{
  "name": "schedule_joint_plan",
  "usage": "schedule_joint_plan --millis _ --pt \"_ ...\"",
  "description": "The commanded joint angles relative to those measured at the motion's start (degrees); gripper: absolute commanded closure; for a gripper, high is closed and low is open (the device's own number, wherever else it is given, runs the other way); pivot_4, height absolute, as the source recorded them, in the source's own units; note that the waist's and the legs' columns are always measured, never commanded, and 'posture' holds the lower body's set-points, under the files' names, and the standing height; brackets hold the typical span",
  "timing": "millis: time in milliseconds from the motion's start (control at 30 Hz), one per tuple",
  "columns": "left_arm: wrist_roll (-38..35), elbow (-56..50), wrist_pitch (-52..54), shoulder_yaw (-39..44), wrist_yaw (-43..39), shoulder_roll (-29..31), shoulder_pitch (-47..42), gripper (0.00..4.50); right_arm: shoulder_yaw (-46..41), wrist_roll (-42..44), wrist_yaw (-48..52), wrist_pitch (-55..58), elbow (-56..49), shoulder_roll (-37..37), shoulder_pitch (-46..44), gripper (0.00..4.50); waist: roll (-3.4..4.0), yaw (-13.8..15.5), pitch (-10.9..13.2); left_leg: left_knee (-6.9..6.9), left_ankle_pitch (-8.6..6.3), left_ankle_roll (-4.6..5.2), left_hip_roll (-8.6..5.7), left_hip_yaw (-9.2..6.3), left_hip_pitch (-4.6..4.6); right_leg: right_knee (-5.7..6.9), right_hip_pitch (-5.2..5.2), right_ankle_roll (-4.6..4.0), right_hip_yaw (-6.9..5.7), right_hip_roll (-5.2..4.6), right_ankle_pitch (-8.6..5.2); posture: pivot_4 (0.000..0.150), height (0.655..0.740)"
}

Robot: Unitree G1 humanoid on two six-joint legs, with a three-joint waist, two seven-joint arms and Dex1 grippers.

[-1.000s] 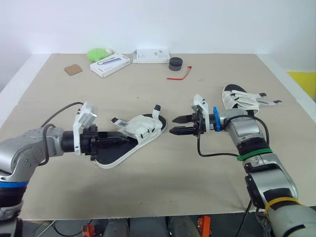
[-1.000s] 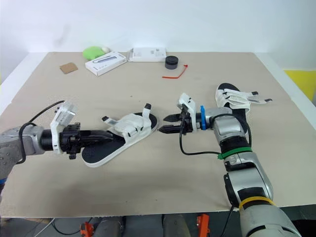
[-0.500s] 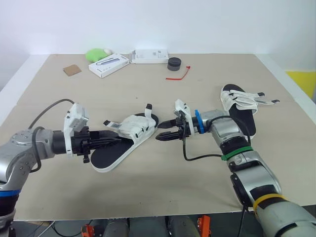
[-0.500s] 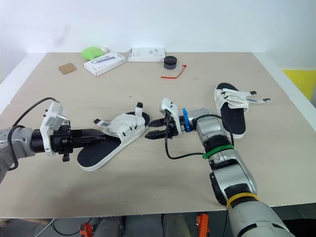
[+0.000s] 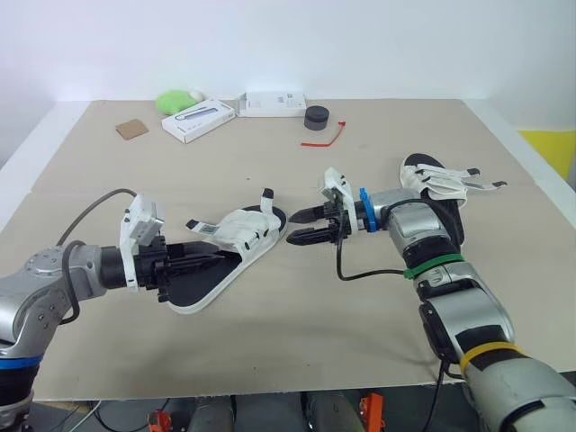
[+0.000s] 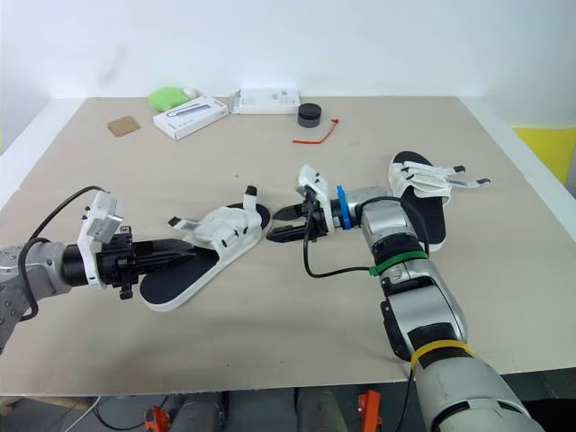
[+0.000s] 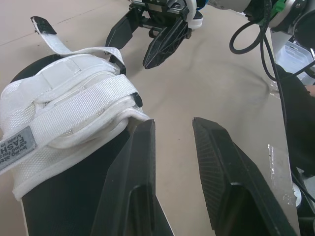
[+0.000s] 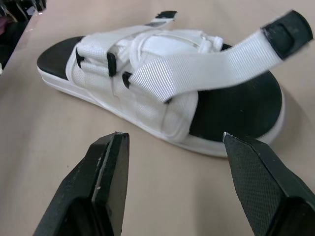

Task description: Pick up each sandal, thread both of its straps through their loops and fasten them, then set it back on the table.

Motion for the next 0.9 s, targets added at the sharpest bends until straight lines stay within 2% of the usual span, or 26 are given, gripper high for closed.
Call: schedule_joint_plan --millis 33,400,500,667,900 --pt "-1.5 -1.5 0.2 2.5 0.8 -0.3 0.0 3.28 -0.2 0.0 0.8 -1.1 0.1 1.7 -1.6 1.18 0.0 0.0 0.0 0.0 0.0 0.0 0.02 0.0 0.0 0.01 0.0 -0.01 0.0 0.02 0.0 0.15 0.74" --pt "-3.1 -2.5 0.8 3.9 2.6 -0.5 1.4 3.28 0.2 -1.3 1.7 -2.5 4.0 6.3 -3.9 1.18 0.0 0.0 0.0 0.02 0.0 -0.01 0.09 0.0 0.01 0.03 0.0 -0.06 -0.01 0.09 0.02 0.15 0.74" --pt "-3.1 -2.4 0.2 5.2 3.4 -0.5 1.9 3.28 0.7 -1.7 3.0 -3.0 4.5 7.4 -3.6 1.98 0.01 -0.1 0.0 0.02 0.0 -0.01 0.14 0.0 0.03 0.05 -0.01 -0.1 -0.01 0.14 0.03 0.15 0.74" --pt "-3.7 -2.8 0.2 6.2 4.3 -0.8 2.0 3.28 0.8 -1.8 3.7 -3.5 5.2 7.6 -3.0 4.45 0.01 -0.1 0.0 0.04 0.01 -0.01 0.16 0.0 0.03 0.07 0.0 -0.12 -0.02 0.15 0.04 0.15 0.74" --pt "-4.5 -3.1 0.3 7.1 5.4 -1.3 2.3 3.28 0.0 -1.4 3.6 -3.3 4.8 6.8 -2.1 4.45 0.01 0.0 0.0 0.07 0.0 -0.01 0.16 0.0 0.04 0.09 0.0 -0.13 -0.02 0.16 0.05 0.15 0.74"
